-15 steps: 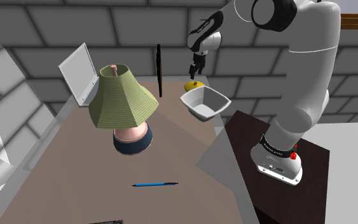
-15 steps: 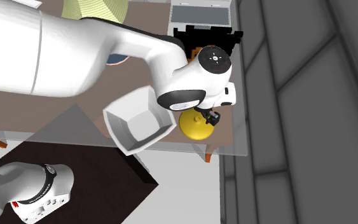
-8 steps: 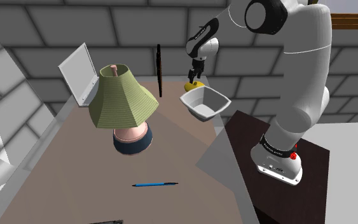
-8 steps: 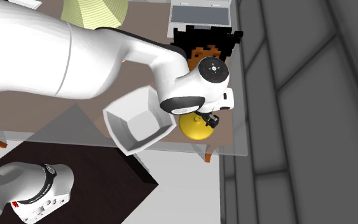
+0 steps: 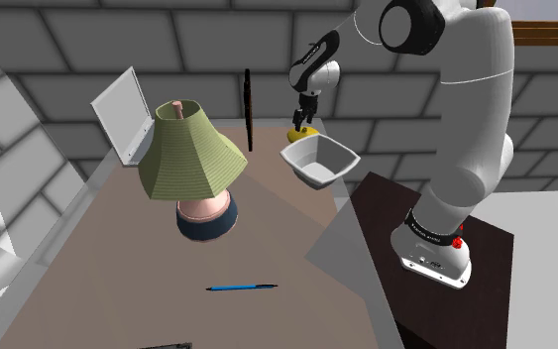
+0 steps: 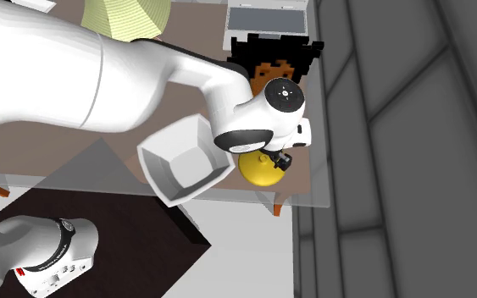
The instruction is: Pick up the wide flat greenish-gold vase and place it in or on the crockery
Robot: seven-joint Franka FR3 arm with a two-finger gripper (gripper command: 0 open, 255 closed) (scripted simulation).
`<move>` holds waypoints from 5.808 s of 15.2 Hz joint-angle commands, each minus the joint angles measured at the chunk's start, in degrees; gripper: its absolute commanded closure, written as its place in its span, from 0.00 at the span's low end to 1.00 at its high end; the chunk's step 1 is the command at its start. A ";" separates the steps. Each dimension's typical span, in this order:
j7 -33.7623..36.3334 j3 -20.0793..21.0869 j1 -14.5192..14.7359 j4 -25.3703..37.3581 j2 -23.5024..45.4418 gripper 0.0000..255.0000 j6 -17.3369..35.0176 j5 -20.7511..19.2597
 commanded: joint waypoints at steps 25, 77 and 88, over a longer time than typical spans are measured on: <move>2.65 -1.76 1.20 2.04 -7.27 1.00 -8.98 -3.43; 22.89 5.02 7.63 -36.51 -47.98 1.00 -9.09 -15.10; 22.29 4.60 7.87 -39.14 -44.52 1.00 -3.03 -14.62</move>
